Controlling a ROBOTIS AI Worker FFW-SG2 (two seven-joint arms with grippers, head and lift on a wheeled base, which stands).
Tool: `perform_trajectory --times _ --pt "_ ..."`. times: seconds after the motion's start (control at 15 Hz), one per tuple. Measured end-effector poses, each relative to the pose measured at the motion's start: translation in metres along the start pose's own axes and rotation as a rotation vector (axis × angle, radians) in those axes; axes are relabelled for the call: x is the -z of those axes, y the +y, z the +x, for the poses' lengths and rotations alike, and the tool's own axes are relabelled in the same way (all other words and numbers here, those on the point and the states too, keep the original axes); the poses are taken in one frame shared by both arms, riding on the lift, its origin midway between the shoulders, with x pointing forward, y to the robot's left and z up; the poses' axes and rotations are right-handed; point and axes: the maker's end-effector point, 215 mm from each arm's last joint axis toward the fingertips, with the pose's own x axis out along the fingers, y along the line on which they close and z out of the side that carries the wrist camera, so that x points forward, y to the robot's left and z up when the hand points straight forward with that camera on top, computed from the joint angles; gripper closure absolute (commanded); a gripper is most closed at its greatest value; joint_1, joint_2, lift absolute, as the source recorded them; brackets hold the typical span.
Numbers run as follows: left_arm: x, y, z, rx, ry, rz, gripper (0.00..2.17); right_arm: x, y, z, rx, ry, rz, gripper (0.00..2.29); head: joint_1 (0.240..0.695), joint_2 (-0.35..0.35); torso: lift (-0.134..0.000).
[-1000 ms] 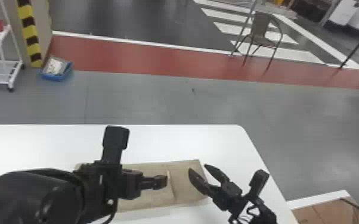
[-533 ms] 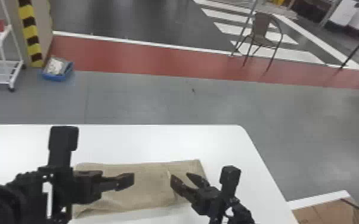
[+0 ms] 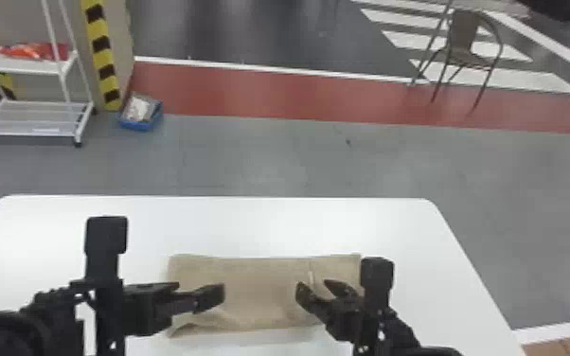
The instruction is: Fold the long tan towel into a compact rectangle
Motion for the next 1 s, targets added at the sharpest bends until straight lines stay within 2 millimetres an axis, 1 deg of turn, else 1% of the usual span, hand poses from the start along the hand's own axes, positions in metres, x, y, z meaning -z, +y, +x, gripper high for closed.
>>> perform_trajectory --times 0.4,0.47,0.53,0.73,1.0 --pt "0.005 0.001 0.001 0.002 0.007 -0.01 0.03 0.012 -0.012 0.015 0.016 0.083 0.029 0.48 0.695 -0.219 0.0" --pt "0.005 0.001 0.001 0.002 0.007 -0.011 0.03 0.012 -0.013 0.017 0.016 0.085 0.031 0.62 0.695 -0.221 0.0" --pt "0.005 0.0 0.001 0.003 0.007 -0.011 0.03 0.011 -0.013 0.02 0.016 0.088 0.033 0.65 0.695 -0.221 0.0" --pt "0.005 0.001 0.001 0.001 0.006 -0.011 0.03 0.011 -0.014 0.024 0.015 0.098 0.037 0.7 0.695 -0.218 0.0" --pt "0.005 0.001 0.0 0.002 0.007 -0.013 0.03 0.014 -0.01 0.025 0.001 0.125 0.048 0.71 0.695 -0.213 0.0"
